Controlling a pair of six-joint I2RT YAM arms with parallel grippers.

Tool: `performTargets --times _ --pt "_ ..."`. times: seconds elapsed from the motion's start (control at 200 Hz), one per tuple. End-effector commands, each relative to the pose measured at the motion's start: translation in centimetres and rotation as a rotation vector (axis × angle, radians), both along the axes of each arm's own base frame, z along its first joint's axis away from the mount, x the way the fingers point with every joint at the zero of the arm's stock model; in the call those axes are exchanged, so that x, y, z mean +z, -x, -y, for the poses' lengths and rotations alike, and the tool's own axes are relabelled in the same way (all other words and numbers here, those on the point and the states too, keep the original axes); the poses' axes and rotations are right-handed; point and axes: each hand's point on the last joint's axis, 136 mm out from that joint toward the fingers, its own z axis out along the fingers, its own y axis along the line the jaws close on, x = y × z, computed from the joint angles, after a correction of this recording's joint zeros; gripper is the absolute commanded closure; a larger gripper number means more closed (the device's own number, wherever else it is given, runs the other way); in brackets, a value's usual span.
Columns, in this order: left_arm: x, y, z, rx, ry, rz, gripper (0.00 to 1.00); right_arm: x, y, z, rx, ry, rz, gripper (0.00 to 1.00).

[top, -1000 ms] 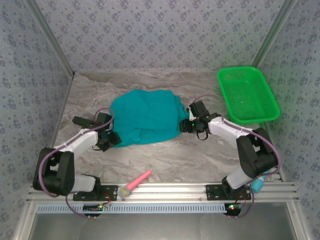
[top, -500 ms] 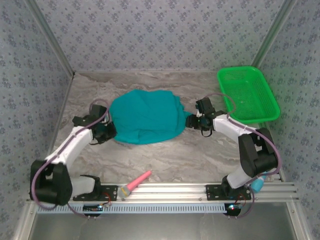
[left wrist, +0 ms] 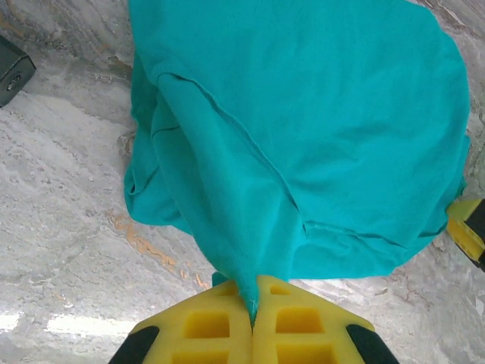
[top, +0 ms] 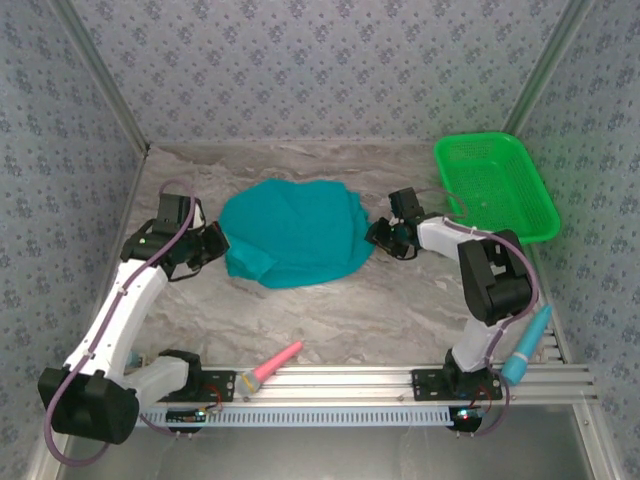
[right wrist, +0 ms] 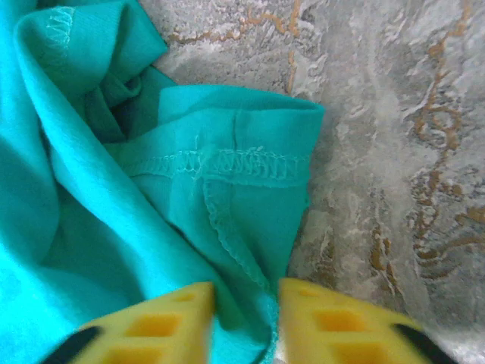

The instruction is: Fold the inside-out t-shirt

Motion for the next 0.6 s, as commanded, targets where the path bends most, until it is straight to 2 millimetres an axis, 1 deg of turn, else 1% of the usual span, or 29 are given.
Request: performTargets --times 0.0,0.085,0.16,0.19,0.24,0.25,0.265,0.325,0.35,0.38,0.42,0.43,0.435,0.475,0.52,0.595 --pt "1.9 -0.2 0.0 0.005 0.025 0.033 1.00 0.3 -0.8 -0.2 -0.056 -0.035 -0.003 1.00" --pt "2.9 -0.9 -0.5 0.015 0.019 0.067 1.00 1.9 -1.7 0.1 -0.068 -0.038 0.036 1.00" --pt "4.4 -2.1 -1.0 0.030 0.027 0.101 1.00 4.5 -3.2 0.6 -0.085 -0.028 0.098 1.00" --pt "5.6 -3.0 -1.0 0.024 0.032 0.133 1.00 5.6 -3.8 0.9 -0.090 -0.015 0.126 1.00" --pt "7.3 -4.4 -1.1 0.018 0.026 0.171 1.00 8.2 -5.5 1.5 -0.108 0.000 0.190 1.00" --pt "7.8 -4.8 -1.1 0.015 0.024 0.183 1.00 8.4 -5.6 1.8 -0.113 0.007 0.197 1.00" --pt "8.5 -5.3 -1.1 0.009 0.020 0.199 1.00 10.0 -6.6 1.8 -0.119 0.003 0.237 1.00" --pt "11.3 -7.3 -1.0 -0.013 0.001 0.263 1.00 13.8 -8.8 2.7 -0.138 0.019 0.337 1.00" --pt "12.6 -8.2 -1.0 -0.019 -0.012 0.290 1.00 15.2 -9.5 3.2 -0.149 0.029 0.366 1.00" --pt "14.0 -9.2 -1.3 -0.020 -0.034 0.323 1.00 17.3 -10.5 3.8 -0.162 0.039 0.407 1.00" --pt "16.2 -10.3 -1.8 -0.007 -0.064 0.372 1.00 19.8 -11.2 4.6 -0.179 0.052 0.452 1.00" --pt "16.4 -10.6 -1.9 -0.004 -0.073 0.375 1.00 20.4 -11.4 4.9 -0.187 0.056 0.462 1.00" --pt "16.8 -10.7 -1.9 -0.003 -0.075 0.386 1.00 20.8 -11.4 5.0 -0.190 0.056 0.470 1.00" --pt "19.3 -11.4 -2.3 0.004 -0.093 0.440 1.00 23.3 -11.6 5.8 -0.209 0.067 0.510 1.00" --pt "21.9 -11.7 -2.5 0.006 -0.104 0.501 1.00 26.1 -11.3 6.6 -0.225 0.081 0.560 1.00" --pt "25.9 -11.1 -2.6 0.012 -0.106 0.598 1.00 30.4 -9.6 8.0 -0.274 0.119 0.638 1.00"
